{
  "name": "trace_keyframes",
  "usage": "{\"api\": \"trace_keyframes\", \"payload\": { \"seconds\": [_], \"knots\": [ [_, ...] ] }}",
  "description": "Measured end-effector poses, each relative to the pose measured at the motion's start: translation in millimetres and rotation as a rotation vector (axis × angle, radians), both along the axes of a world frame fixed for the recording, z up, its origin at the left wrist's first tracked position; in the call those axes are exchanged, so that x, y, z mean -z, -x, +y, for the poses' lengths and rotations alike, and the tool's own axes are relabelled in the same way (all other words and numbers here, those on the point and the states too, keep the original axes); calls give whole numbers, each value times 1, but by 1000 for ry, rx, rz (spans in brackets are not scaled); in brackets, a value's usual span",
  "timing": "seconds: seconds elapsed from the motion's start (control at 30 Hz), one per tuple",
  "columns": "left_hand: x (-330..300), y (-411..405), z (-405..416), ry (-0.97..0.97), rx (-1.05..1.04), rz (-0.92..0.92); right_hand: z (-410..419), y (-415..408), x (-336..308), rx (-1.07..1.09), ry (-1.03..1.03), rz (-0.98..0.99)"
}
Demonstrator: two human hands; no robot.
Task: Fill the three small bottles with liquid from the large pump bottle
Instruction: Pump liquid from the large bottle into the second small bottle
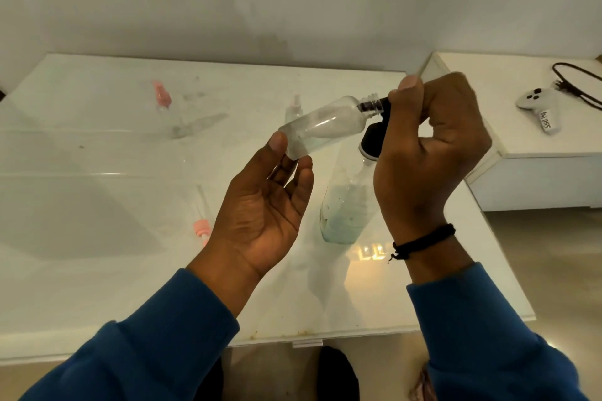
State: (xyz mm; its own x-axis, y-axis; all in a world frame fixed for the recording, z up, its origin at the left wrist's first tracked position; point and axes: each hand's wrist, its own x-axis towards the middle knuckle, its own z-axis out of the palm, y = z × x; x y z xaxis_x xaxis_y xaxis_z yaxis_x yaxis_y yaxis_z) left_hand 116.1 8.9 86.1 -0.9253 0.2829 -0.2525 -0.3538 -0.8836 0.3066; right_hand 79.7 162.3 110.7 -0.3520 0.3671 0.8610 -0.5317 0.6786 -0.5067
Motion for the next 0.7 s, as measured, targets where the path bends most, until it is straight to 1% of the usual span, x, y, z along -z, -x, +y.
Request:
{"api": "trace_keyframes", "payload": {
  "seconds": [0.17, 0.3, 0.5, 0.7],
  "knots": [
    [3, -1, 0, -11, -8, -8, -5, -2, 4, 1, 47, -11],
    [0, -1, 0, -4, -6, 0, -1, 0, 0, -6, 29, -3],
    [-6, -4, 3, 27, -38, -43, -3, -1, 6, -7, 29, -17],
    [-3, -3, 2, 1, -24, -26, -2, 0, -1, 0, 12, 14]
  ]
}}
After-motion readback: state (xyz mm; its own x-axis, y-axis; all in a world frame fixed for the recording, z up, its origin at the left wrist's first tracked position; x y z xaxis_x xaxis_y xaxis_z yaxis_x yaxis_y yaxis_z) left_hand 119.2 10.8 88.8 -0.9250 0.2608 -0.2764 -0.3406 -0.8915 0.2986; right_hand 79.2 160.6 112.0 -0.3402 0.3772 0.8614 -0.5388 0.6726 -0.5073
